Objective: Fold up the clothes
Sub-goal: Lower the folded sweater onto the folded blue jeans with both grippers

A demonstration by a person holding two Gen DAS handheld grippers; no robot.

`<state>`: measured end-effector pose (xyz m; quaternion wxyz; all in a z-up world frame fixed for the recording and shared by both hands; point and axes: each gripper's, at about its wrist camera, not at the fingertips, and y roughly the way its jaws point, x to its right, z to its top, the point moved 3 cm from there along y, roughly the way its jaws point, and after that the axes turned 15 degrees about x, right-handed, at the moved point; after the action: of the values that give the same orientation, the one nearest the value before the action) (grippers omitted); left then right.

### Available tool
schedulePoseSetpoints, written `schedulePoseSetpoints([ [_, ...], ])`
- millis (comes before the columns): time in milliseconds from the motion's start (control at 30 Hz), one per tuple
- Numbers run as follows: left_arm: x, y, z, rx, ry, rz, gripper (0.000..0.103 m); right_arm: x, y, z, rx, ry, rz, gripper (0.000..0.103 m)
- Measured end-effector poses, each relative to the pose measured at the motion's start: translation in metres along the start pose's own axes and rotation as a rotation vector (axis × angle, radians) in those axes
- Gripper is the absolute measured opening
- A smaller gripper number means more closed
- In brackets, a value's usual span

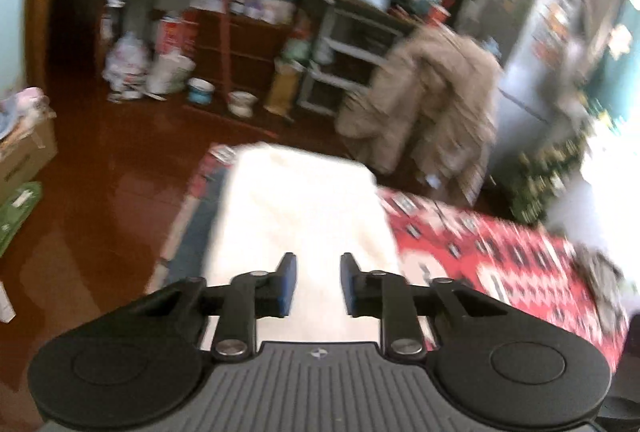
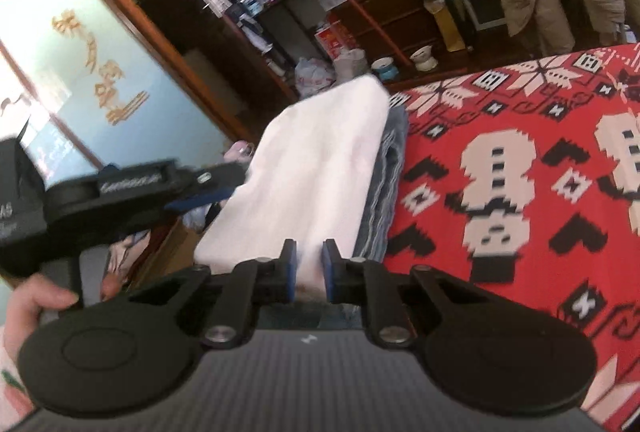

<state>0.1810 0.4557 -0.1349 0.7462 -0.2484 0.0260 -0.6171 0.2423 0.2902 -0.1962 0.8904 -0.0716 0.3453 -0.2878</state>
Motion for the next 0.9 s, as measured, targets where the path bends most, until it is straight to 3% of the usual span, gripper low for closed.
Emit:
schedulePoseSetpoints([
  [100,0.013,-0.001,-0.013,-0.031,0.087,-0.01,0.01,0.001,-0.014,-0.004,-0.019,0.004,0.03,0.011],
  [200,0.017,0.001,-0.011,-0.017,0.118,-0.016,0.01,0.01,-0.021,0.011,0.038,-0.009,0.005,0.011],
  [333,0.022,0.02,-0.005,-0.021,0.122,-0.019,0.009,0.029,0.005,0.038,0.098,-0.114,-0.077,0.011],
  [467,0.026,0.035,-0.005,-0.054,0.106,-0.009,0.008,0.036,0.044,0.046,0.078,-0.158,-0.042,0.011],
  [633,0.029,0.025,-0.014,-0.073,0.096,-0.017,0.007,0.024,0.045,0.034,0.052,-0.204,0.018,0.008],
  [900,0.032,-0.01,-0.036,-0.088,0.044,-0.043,0.004,0.007,-0.011,-0.013,-0.001,-0.243,0.094,0.007],
])
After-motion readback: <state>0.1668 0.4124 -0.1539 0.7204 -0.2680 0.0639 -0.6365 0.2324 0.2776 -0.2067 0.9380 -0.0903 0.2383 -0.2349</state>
